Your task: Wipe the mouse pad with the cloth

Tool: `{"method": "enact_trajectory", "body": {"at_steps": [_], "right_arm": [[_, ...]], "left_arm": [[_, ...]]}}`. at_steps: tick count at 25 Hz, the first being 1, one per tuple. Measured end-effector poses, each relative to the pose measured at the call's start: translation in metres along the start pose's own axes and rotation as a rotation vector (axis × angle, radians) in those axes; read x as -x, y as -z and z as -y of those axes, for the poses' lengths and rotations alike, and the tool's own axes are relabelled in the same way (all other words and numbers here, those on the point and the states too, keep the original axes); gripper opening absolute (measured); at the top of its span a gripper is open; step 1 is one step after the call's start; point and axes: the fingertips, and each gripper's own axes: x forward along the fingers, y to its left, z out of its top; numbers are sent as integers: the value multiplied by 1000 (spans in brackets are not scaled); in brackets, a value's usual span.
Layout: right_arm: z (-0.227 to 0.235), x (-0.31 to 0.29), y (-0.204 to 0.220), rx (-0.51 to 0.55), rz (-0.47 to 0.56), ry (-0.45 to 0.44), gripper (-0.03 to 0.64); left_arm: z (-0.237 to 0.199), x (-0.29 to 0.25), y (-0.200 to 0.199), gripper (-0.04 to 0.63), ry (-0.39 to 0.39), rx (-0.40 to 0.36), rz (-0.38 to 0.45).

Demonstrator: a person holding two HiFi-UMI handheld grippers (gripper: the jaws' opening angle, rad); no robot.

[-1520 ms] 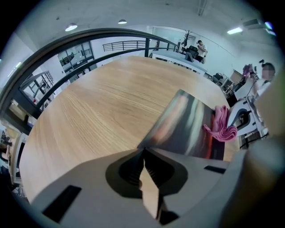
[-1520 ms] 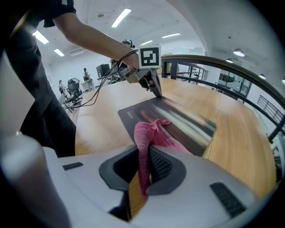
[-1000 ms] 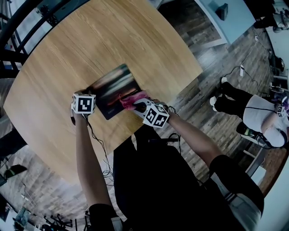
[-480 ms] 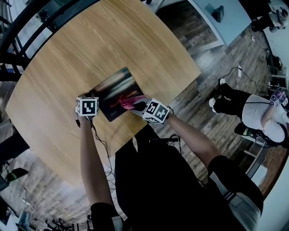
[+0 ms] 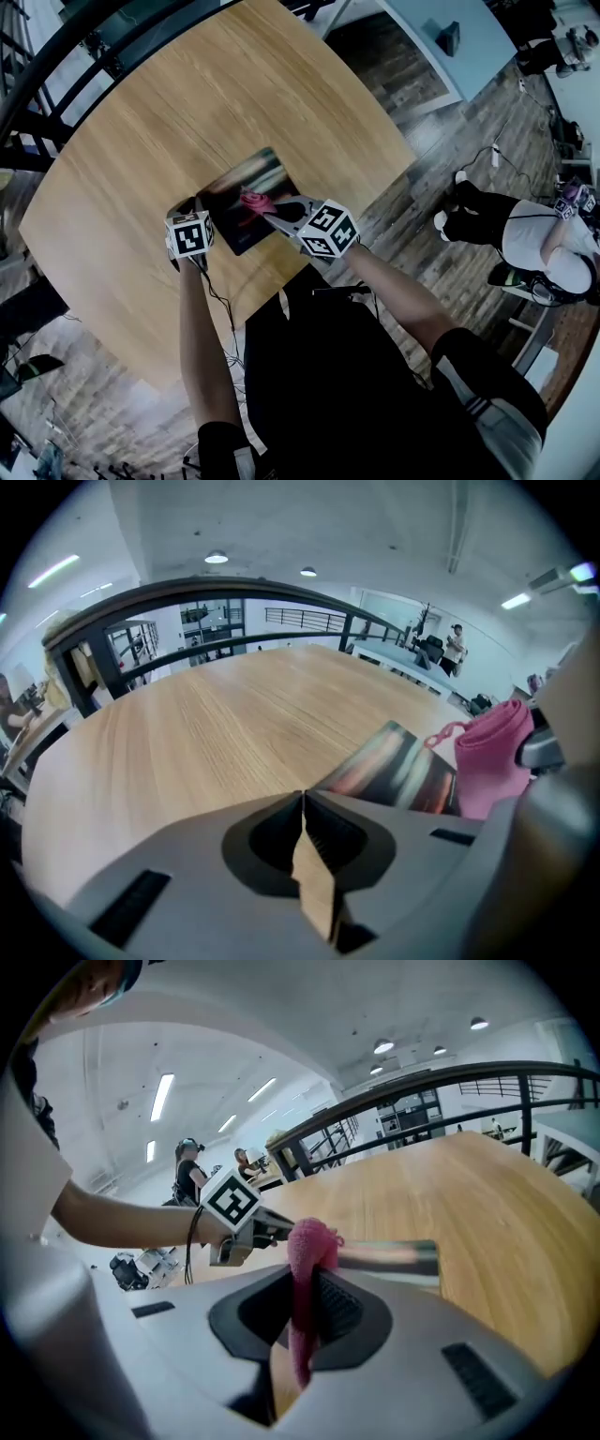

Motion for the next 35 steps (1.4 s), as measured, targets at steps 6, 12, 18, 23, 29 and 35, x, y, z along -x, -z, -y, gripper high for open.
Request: {"method": "enact_trajectory", "body": {"at_steps": [6, 12, 18, 23, 29, 35], "right_arm": [[-13, 20, -54, 29, 144, 63, 54], [-30, 46, -100, 22, 273, 112, 54], [-47, 68, -141, 20, 376, 165, 54], [-68, 81, -163, 76, 426, 194, 55], [-89, 87, -162, 126, 466, 196, 55], [-92, 97, -161, 120, 502, 199, 55]], "left_arm": [[-3, 58, -29, 26, 13, 165, 183], [0, 135, -63, 26, -14, 238, 396], [1, 219, -91, 26, -78, 278, 632], [10, 273, -95, 26, -166, 206, 762], [24, 306, -85, 26, -197, 202, 849], [45, 337, -88, 26, -190, 200, 928]]}}
